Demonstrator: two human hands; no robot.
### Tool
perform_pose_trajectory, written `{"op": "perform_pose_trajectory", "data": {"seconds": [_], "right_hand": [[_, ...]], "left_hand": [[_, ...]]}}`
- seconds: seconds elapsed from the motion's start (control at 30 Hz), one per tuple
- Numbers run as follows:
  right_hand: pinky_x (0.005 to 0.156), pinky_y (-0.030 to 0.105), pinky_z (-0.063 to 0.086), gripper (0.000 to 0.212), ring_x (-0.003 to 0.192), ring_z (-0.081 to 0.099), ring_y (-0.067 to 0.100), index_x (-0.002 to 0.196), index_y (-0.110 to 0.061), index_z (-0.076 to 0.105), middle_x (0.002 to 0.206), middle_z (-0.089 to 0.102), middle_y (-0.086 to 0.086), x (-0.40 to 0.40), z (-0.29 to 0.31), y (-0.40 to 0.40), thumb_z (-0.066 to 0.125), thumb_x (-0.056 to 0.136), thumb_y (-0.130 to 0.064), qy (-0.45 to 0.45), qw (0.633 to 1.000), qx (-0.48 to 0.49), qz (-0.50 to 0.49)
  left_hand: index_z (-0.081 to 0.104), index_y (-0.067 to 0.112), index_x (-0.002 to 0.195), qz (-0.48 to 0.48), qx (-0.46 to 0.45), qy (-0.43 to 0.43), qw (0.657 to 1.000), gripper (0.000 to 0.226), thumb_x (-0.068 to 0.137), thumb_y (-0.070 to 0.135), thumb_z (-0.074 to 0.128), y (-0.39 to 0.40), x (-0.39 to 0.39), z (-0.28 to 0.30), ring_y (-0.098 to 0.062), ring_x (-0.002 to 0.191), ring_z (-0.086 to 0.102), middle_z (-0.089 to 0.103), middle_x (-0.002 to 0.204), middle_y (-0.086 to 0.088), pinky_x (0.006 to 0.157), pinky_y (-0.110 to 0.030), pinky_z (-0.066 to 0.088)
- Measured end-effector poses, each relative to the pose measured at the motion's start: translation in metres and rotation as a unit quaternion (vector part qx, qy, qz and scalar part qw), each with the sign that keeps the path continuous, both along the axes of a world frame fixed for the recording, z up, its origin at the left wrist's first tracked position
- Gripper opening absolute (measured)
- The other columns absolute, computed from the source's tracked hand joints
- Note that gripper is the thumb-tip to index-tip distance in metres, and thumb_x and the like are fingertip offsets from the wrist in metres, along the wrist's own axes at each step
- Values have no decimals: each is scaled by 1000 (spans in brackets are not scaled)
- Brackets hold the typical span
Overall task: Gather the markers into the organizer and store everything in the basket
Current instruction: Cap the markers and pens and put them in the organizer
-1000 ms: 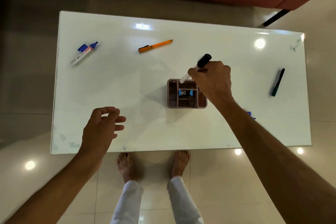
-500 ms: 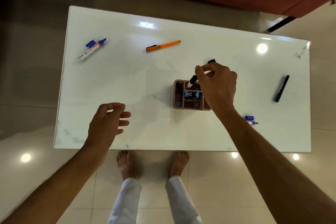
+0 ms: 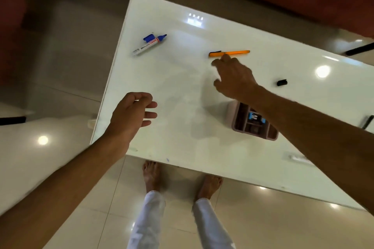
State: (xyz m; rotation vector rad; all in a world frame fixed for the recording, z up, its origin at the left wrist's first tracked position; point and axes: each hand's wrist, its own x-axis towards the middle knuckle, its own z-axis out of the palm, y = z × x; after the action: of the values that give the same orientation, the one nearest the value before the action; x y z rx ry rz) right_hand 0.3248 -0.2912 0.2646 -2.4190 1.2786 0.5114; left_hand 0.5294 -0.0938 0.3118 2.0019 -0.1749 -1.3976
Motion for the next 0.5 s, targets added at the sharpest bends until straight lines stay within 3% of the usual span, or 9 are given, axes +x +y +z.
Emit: {"op": "perform_pose_trajectory", "data": {"seconds": [0.1, 0.2, 0.33, 0.43, 0.5], "right_hand": [[76, 46, 48, 65, 122, 55, 41, 149, -16, 47, 142, 46, 15, 13, -27, -23, 63, 87, -5, 4, 1000, -24, -12], [81, 50, 53, 67, 124, 53, 43, 150, -16, 46, 147, 44, 15, 19, -50, -39, 61, 86, 0, -13, 998, -28, -52], [70, 48, 53, 44, 102, 58, 48, 127, -2, 56, 127, 51, 24, 24, -67, -43, 51, 86, 12, -45, 993, -76, -74], [71, 48, 52, 20, 89, 62, 47, 111, -1, 60, 110, 59, 24, 26, -66, -42, 57, 92, 1, -47, 994, -83, -59], [73, 43, 53, 22, 88, 66, 41, 114, -6, 63, 109, 65, 18, 27, -57, -41, 64, 92, -12, -79, 992, -84, -47]], "left_hand": [[67, 19, 120, 23, 4, -1, 1000, 22, 102, 30, 60, 5, 21, -7, -22, 95, 76, 77, 110, 1, 92, -40, 59], [68, 20, 118, 35, 9, -5, 999, 20, 102, 30, 60, 12, 39, -12, -21, 94, 77, 78, 109, 2, 90, -39, 59], [66, 17, 120, 45, 21, -13, 999, 21, 104, 28, 59, 21, 60, -18, -23, 96, 76, 77, 110, -1, 91, -38, 58], [66, 16, 123, 48, 33, -19, 998, 24, 104, 28, 58, 28, 71, -20, -24, 98, 76, 77, 111, -1, 89, -38, 59], [67, 17, 122, 48, 32, -22, 998, 23, 104, 29, 59, 31, 72, -19, -24, 97, 76, 78, 109, -1, 89, -39, 59]]}}
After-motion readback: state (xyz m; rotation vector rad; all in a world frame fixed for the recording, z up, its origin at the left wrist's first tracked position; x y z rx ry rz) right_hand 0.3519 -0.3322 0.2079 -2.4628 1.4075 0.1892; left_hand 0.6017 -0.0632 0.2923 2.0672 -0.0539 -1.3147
